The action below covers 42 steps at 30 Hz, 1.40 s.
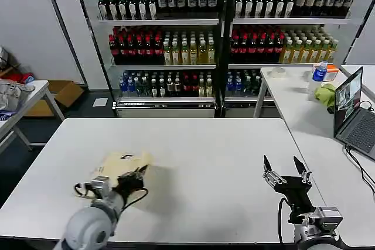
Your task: Fold and organize the clothes.
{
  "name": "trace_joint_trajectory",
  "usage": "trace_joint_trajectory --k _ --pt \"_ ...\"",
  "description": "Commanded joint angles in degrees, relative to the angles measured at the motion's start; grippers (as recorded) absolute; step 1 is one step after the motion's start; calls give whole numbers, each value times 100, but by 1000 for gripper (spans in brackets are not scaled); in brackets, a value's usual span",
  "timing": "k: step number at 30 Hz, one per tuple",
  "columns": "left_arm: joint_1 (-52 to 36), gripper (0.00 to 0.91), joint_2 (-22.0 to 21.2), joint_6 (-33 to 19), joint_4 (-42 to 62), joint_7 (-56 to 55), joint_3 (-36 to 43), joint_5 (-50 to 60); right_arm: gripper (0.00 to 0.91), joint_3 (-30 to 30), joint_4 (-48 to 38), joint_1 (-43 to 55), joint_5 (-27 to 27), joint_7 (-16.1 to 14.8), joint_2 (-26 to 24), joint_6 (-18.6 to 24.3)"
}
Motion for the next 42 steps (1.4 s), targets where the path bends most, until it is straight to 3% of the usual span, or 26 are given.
trace_joint_trajectory --k 1,9,10,11,12,18,26,29,32,35,42 --pt "-1233 20 -1265 -115 820 -370 1583 339 907 73 -6 2 15 -10 -43 -2" --pt "-1826 20 -1794 -300 1441 -439 2136 319 907 76 -105 136 68 -27 -116 -5" --pt "-1873 222 -1828 -319 1563 -439 2179 323 907 72 -117 153 69 -29 -125 -5" --pt "-1935 776 -1909 -425 1664 -418 2206 334 907 71 -143 178 68 -36 -140 -2" --pt "-1960 907 -1930 -500 1718 -388 2223 343 907 71 -155 192 66 -39 -147 3" --pt "-1961 907 -2055 -1251 1681 19 2164 276 907 82 -278 297 -36 -102 -214 73" --pt "-1507 907 -2087 -1681 1088 11 1609 -111 907 -65 -379 489 -86 -142 -256 84" --pt "-1165 907 -1743 -1858 702 4 1044 100 907 -162 -449 561 -256 -250 -249 203" --pt "-683 907 -1139 -2123 391 163 525 1284 907 -312 -548 647 -374 -298 -209 381" --pt "-190 907 -730 -2103 -30 238 -269 1572 907 -478 -586 690 -521 -234 -144 456" --pt "1192 907 -535 -2114 -665 474 -1474 2021 907 -685 -643 664 -695 -380 1 659"
